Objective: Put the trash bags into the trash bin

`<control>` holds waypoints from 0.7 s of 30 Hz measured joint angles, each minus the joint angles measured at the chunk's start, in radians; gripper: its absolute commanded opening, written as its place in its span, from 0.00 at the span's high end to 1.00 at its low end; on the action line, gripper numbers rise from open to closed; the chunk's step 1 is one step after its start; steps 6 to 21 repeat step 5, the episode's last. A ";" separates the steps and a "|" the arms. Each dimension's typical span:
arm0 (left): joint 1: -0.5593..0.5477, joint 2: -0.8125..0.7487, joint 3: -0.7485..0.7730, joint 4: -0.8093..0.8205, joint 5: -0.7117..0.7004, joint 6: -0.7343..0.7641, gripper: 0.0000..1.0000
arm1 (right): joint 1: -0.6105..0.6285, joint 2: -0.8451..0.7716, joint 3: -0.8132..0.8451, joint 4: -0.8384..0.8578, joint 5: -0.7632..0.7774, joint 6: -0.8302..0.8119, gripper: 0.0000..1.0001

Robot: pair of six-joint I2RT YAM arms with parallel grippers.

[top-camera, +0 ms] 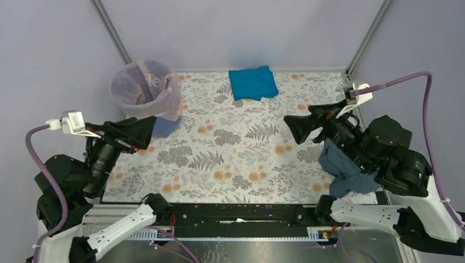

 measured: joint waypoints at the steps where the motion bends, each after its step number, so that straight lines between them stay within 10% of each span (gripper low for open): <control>1: 0.000 0.003 0.002 0.003 -0.001 0.000 0.01 | 0.000 -0.001 -0.007 0.002 -0.002 -0.002 0.00; 21: 0.000 0.015 0.002 0.006 -0.002 -0.005 0.01 | 0.000 -0.018 -0.051 0.012 -0.010 -0.017 0.00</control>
